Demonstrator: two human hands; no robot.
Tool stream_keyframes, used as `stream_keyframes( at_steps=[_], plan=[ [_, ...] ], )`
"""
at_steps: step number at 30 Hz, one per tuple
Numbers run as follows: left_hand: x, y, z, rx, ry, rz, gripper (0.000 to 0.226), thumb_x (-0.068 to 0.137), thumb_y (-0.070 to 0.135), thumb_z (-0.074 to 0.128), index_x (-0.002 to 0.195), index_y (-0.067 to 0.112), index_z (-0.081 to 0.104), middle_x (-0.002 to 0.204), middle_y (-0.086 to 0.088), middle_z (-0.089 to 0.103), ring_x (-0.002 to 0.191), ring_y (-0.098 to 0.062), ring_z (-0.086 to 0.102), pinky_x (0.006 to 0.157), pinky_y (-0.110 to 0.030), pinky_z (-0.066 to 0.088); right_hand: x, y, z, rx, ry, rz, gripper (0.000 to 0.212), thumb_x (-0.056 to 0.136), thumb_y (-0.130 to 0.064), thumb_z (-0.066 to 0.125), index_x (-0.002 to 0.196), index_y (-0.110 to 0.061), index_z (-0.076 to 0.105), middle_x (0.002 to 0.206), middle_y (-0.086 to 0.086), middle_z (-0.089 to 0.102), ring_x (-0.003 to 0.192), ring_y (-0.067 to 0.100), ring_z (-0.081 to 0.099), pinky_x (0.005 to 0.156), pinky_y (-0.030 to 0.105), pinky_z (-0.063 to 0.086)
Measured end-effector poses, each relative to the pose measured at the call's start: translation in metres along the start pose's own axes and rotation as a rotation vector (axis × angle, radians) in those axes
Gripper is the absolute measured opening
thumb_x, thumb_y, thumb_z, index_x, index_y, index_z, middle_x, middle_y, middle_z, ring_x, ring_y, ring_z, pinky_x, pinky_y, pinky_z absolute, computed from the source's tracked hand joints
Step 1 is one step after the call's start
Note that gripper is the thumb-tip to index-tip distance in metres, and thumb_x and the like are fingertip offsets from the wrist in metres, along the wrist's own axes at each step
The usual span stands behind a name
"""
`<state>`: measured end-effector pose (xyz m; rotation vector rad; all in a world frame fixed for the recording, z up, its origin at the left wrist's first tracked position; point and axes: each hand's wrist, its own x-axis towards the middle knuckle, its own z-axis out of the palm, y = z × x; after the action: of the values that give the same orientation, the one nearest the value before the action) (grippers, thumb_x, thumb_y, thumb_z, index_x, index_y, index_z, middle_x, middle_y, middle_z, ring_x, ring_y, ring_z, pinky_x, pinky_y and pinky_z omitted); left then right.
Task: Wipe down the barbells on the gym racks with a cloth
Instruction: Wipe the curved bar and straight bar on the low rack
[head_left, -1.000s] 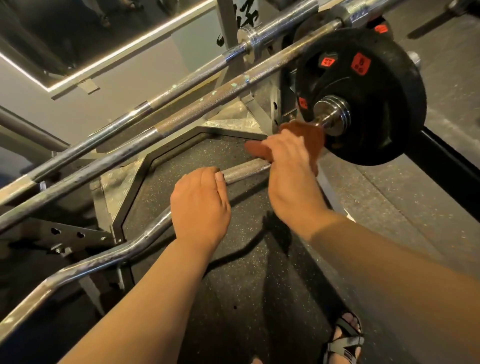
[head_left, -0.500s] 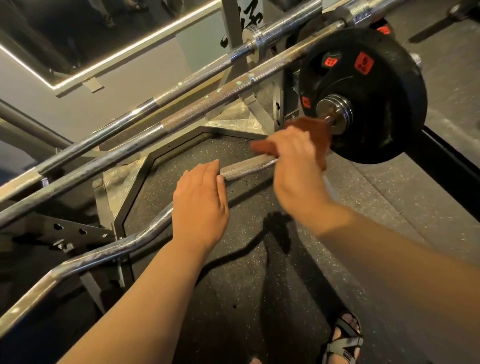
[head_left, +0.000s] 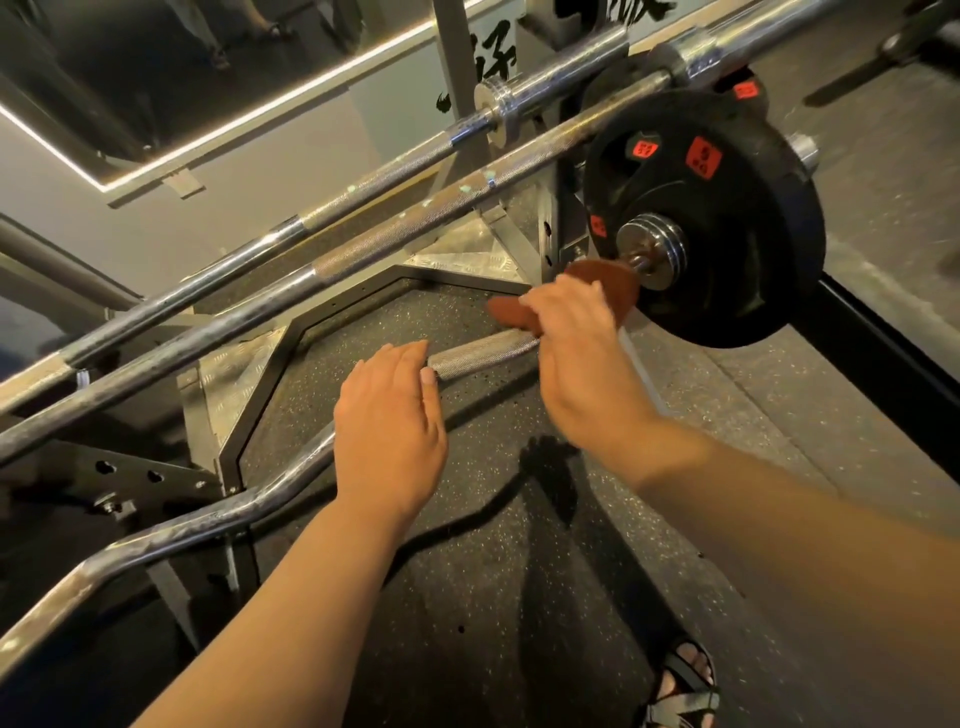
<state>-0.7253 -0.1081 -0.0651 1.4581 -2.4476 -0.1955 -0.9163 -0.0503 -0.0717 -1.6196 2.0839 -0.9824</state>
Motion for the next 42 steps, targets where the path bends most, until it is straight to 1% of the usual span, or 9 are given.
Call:
stream_keyframes(
  at_steps=[7,10,15,20,24,28,32,38,42],
  plan=[
    [0.001,0.002,0.000,0.009,0.018,0.005,0.043,0.107,0.031,0.031,0.135,0.013,0.059,0.129,-0.006,0.065,0.126,-0.025,0.055,0.112,-0.045,0.038,0.030,0.037,-0.040,-0.082,-0.052,0.018,0.030,0.107,-0.028,0.038,0.134,-0.023,0.050,0.136,-0.005,0.050,0.132,0.011,0.040,0.116,0.043,0.036],
    [0.002,0.002,0.003,0.008,0.034,-0.008,0.043,0.107,0.030,0.031,0.134,0.013,0.060,0.128,-0.006,0.066,0.127,-0.025,0.055,0.112,-0.044,0.037,0.037,0.042,-0.042,-0.083,-0.047,0.007,0.032,0.108,-0.026,0.038,0.137,-0.020,0.049,0.141,-0.002,0.048,0.138,0.013,0.035,0.120,0.042,0.030],
    [0.002,0.002,0.005,0.006,0.056,-0.010,0.042,0.107,0.030,0.032,0.132,0.014,0.062,0.127,-0.006,0.067,0.127,-0.024,0.056,0.110,-0.039,0.037,-0.007,0.053,-0.019,0.101,0.054,0.046,0.047,0.106,-0.015,0.034,0.152,-0.022,0.039,0.161,-0.014,0.025,0.148,-0.011,0.002,0.117,0.009,-0.004],
    [0.003,0.002,0.004,-0.012,0.031,-0.009,0.041,0.107,0.029,0.033,0.132,0.014,0.062,0.127,-0.004,0.067,0.128,-0.022,0.056,0.110,-0.040,0.039,0.008,0.061,-0.026,-0.059,0.012,-0.054,0.040,0.107,-0.020,0.037,0.146,-0.015,0.045,0.154,0.000,0.041,0.153,0.014,0.019,0.127,0.032,0.002],
    [0.007,0.004,0.003,-0.014,0.016,-0.026,0.044,0.106,0.031,0.032,0.132,0.014,0.063,0.128,-0.003,0.067,0.129,-0.020,0.055,0.111,-0.040,0.038,0.039,0.028,-0.028,-0.214,0.080,0.038,0.024,0.106,-0.021,0.042,0.123,-0.014,0.057,0.123,0.004,0.061,0.128,0.022,0.049,0.127,0.042,0.016],
    [0.010,0.008,0.006,0.005,0.032,-0.060,0.044,0.107,0.033,0.031,0.128,0.015,0.065,0.126,-0.002,0.068,0.129,-0.020,0.055,0.110,-0.043,0.041,0.010,-0.007,0.003,-0.150,-0.065,-0.128,0.035,0.098,-0.009,0.051,0.132,-0.013,0.053,0.131,0.005,0.057,0.136,0.025,0.044,0.127,0.049,0.012],
    [0.008,0.007,0.007,0.009,0.030,-0.058,0.043,0.107,0.033,0.031,0.129,0.015,0.064,0.128,-0.001,0.067,0.130,-0.019,0.054,0.112,-0.042,0.039,0.017,0.015,-0.014,-0.181,-0.197,-0.291,0.035,0.104,-0.021,0.047,0.138,-0.022,0.049,0.136,-0.003,0.054,0.136,0.016,0.040,0.123,0.025,-0.003],
    [-0.002,0.004,0.004,-0.007,0.010,-0.031,0.042,0.109,0.029,0.035,0.144,0.015,0.053,0.143,-0.003,0.057,0.142,-0.021,0.043,0.120,-0.042,0.030,0.026,0.026,-0.015,-0.081,0.081,0.083,0.034,0.106,-0.021,0.038,0.136,-0.015,0.052,0.141,0.005,0.051,0.146,0.020,0.031,0.126,0.034,-0.001],
    [-0.016,-0.004,0.002,0.048,-0.004,-0.021,0.046,0.108,0.021,0.039,0.153,0.008,0.039,0.157,-0.010,0.041,0.150,-0.028,0.031,0.123,-0.048,0.025,0.001,-0.033,0.025,-0.050,-0.023,-0.021,0.039,0.099,-0.013,0.042,0.136,-0.017,0.052,0.139,0.001,0.053,0.143,0.019,0.034,0.128,0.043,0.001]
  ],
)
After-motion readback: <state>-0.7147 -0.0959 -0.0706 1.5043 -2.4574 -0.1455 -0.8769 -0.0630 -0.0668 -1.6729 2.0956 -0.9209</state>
